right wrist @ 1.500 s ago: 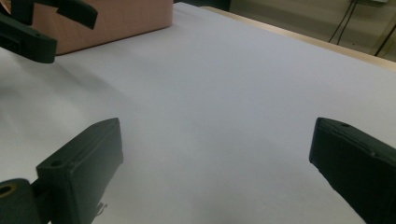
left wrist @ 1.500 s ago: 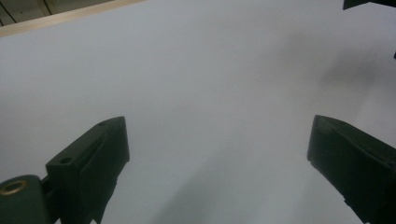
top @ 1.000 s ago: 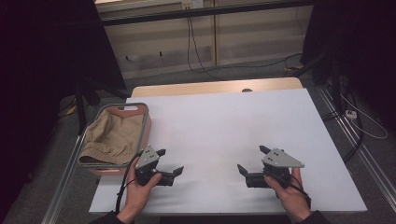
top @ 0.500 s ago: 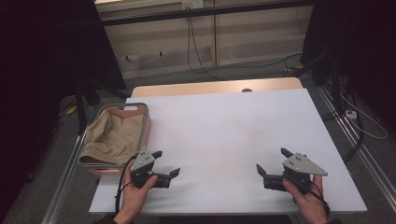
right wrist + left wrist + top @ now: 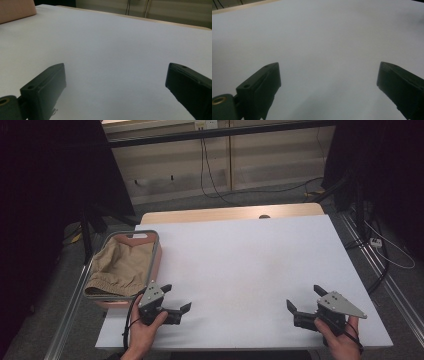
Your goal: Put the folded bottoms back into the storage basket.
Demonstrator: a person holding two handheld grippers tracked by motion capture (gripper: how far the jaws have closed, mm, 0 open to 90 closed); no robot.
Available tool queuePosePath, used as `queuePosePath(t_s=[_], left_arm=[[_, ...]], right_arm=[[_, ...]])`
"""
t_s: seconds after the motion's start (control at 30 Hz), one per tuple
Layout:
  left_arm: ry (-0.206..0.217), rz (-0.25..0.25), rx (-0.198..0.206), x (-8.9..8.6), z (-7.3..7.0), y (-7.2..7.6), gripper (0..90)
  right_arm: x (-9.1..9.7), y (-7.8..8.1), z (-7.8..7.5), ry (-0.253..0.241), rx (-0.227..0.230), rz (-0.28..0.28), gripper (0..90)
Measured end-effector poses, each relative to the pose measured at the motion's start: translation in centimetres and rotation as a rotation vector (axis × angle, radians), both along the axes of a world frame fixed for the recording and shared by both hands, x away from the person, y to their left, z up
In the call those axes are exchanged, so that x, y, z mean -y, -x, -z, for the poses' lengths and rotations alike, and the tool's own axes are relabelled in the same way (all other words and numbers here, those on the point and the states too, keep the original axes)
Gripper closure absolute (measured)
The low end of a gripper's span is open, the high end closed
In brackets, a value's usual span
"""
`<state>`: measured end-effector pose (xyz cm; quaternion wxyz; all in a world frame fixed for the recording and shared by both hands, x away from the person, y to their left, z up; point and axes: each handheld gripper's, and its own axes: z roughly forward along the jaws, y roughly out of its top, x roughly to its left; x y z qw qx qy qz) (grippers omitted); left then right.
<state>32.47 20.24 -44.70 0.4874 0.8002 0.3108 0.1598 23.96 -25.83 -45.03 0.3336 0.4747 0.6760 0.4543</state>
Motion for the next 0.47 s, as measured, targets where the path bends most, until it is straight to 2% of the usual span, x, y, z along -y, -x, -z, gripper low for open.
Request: queuePosePath(t_s=[0.17, 0.2, 0.3, 0.47], left_arm=[[0.006, -0.017, -0.003, -0.3, 0.1, 0.2, 5.4], [0.026, -0.015, 0.005, -0.4, 0.1, 0.2, 5.4], [0.009, -0.018, 0.005, -0.4, 0.2, 0.2, 5.4], [0.012, -0.020, -0.012, -0.3, 0.4, 0.1, 5.4]], right_arm=[[-0.6, -0.3, 0.5, 0.013, -0.009, -0.004, 2.8], [-1.1, -0.6, 0.4, 0.011, 0.014, -0.023, 2.8], [-1.4, -0.8, 0.2, 0.000, 0.026, -0.033, 2.6], [-1.3, -1.0, 0.2, -0.006, 0.025, -0.034, 2.2]])
